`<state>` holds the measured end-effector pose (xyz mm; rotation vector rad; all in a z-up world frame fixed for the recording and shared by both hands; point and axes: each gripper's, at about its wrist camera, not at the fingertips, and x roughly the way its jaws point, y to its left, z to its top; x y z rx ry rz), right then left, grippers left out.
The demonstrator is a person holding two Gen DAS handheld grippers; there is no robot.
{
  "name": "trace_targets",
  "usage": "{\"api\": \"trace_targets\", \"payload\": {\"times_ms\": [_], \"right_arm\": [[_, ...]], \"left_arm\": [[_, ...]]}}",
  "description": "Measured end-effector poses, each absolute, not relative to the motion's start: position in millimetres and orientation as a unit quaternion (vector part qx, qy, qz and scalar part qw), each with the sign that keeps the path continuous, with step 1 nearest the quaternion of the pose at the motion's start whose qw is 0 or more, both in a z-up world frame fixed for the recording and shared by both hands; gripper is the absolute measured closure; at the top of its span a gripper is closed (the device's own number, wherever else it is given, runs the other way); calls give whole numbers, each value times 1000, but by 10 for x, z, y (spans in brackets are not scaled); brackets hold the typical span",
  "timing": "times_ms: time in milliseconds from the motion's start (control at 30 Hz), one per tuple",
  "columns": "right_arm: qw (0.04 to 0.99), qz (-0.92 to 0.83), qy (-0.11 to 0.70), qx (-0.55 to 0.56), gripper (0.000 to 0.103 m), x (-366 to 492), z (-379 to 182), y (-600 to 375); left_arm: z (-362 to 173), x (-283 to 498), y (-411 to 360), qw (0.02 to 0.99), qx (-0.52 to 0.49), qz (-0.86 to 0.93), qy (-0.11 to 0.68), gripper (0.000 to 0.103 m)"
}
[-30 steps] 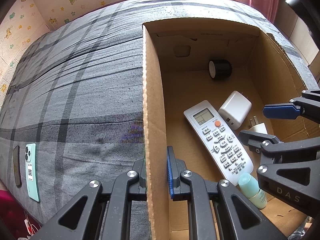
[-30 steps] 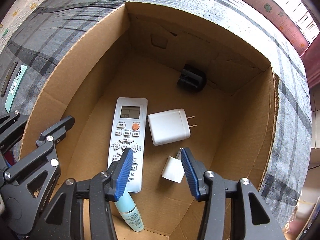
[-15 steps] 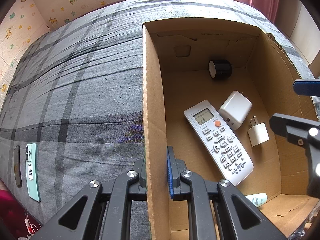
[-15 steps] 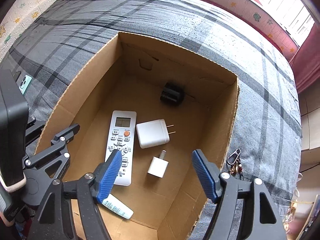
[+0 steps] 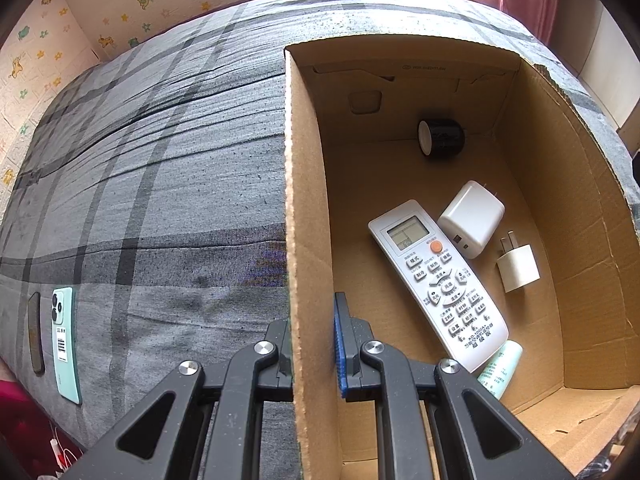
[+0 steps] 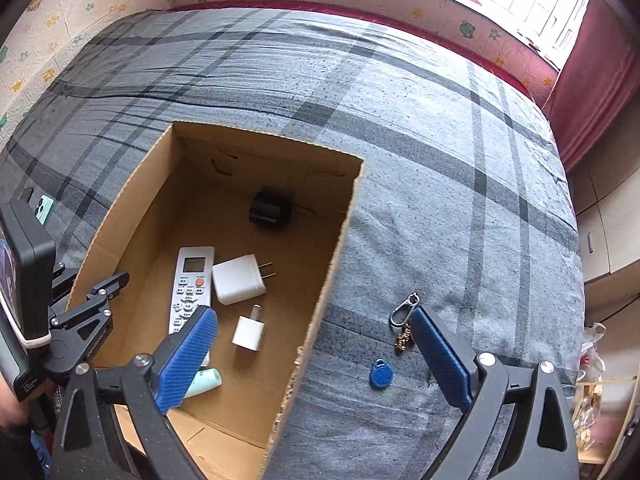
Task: Organize rigid objects
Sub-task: 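Move the right gripper back over the keys on the bed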
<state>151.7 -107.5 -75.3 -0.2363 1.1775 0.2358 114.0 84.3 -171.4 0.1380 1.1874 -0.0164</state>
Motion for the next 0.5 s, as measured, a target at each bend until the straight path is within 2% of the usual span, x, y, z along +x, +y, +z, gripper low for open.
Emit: {"api": "trace_targets", "payload": {"times_ms": [500], "right_arm": [[816,35,573,-62,3,1768,-1027,-1944]], "left_arm": [[-1707,1127,820,827,70,-8,557,89]]}}
